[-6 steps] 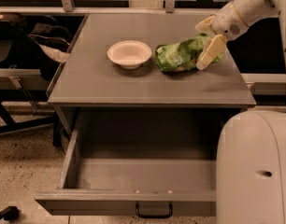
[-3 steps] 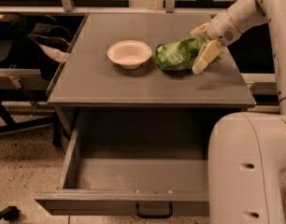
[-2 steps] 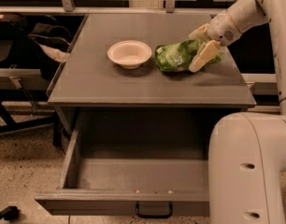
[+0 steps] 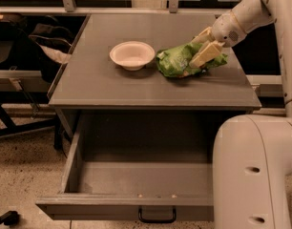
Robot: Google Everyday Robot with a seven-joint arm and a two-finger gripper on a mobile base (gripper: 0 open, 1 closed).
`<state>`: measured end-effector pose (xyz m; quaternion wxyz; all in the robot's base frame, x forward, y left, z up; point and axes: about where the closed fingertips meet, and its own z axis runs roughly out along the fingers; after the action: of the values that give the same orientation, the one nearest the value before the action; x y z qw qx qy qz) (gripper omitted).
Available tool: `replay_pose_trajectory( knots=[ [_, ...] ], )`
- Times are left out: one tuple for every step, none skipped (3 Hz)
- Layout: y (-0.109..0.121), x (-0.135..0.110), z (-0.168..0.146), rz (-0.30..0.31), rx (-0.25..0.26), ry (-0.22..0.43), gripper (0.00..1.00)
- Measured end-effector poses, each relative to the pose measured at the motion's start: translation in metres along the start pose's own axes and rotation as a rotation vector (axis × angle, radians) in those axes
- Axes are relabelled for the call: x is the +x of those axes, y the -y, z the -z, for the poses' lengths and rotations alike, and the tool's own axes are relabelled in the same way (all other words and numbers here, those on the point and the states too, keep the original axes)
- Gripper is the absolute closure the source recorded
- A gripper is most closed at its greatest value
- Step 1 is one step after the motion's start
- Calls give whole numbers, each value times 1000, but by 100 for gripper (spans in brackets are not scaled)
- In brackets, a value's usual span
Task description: Place green rice chip bag into top drawer
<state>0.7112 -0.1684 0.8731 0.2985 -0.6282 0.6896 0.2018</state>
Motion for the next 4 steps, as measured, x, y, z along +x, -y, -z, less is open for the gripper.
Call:
replay_pose_trajectory(
  knots=[
    [0,0,0,0,0,0,96],
    [0,0,0,0,0,0,100],
    [3,-2,2,0,16,2,100],
    [18,-13,19,0,111,10,100]
  ],
)
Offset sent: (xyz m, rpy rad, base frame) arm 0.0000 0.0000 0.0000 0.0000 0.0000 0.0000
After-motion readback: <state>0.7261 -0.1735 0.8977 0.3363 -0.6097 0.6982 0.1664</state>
